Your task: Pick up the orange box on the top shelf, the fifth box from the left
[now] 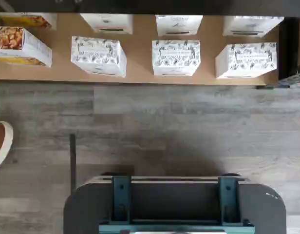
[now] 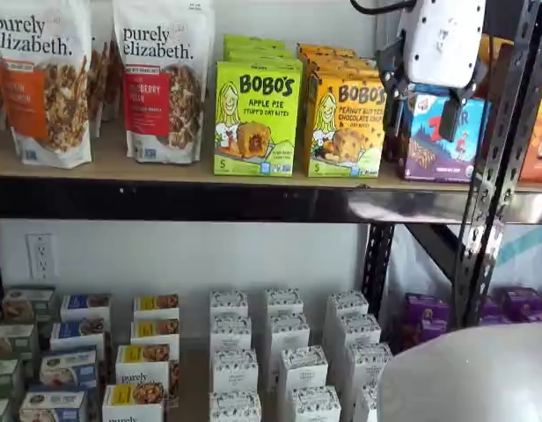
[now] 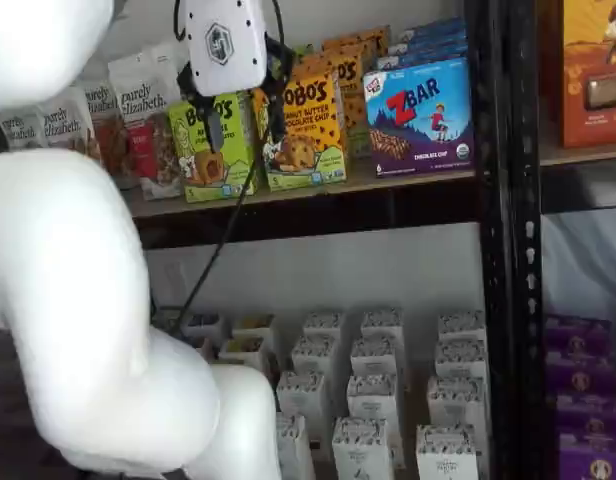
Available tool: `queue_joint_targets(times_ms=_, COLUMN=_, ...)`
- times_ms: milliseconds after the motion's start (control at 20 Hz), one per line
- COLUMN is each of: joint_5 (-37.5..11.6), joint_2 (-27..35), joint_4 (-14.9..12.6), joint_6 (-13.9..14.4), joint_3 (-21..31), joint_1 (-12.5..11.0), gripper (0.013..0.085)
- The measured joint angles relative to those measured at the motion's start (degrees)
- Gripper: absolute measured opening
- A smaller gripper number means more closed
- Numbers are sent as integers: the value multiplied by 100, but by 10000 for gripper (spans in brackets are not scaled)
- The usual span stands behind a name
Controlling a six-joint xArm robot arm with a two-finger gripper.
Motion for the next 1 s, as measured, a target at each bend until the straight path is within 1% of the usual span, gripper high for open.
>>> queue_joint_targets(times_ms=50, joint_5=103, joint_2=59, joint_4=-81, joint_6=22, joint_3=-56, joint_1=59, gripper=850)
queue_joint_targets(times_ms=100, joint_5=447, joint_2=261, joint_4=-360, joint_6=97, joint_3=-250, joint_1=285, gripper=850)
queue_joint_targets(times_ms=150, joint_5=582, joint_2=335, joint_4=-466, joint_6=126, joint_3=-314, joint_1=361, gripper=850)
queue_joint_targets(times_ms=300, joint_5=642, joint_2=359, joint_4=-552, joint_6=156, joint_3=-341, joint_1=416, gripper=850)
queue_joint_targets(times_ms=500, joint_5=506, joint_2=313, joint_4=-638, joint_6=233, joint_3=-290, joint_1=520, gripper=850)
queue_joint_targets(times_ms=650, joint_5=320, joint_2=270, joint_4=-673, joint_6=274, joint_3=-235, joint_1=557, gripper=850)
queue_joint_targets(times_ms=800, joint_5=94, joint_2=246, joint_4=-660, joint_6=271, joint_3=-179, joint_1=522, gripper=850)
queue_joint_targets(times_ms=1000, joint_5=-177, joint_2=296, joint_4=-631, joint_6=190, joint_3=-158, joint_1=405, gripper=850)
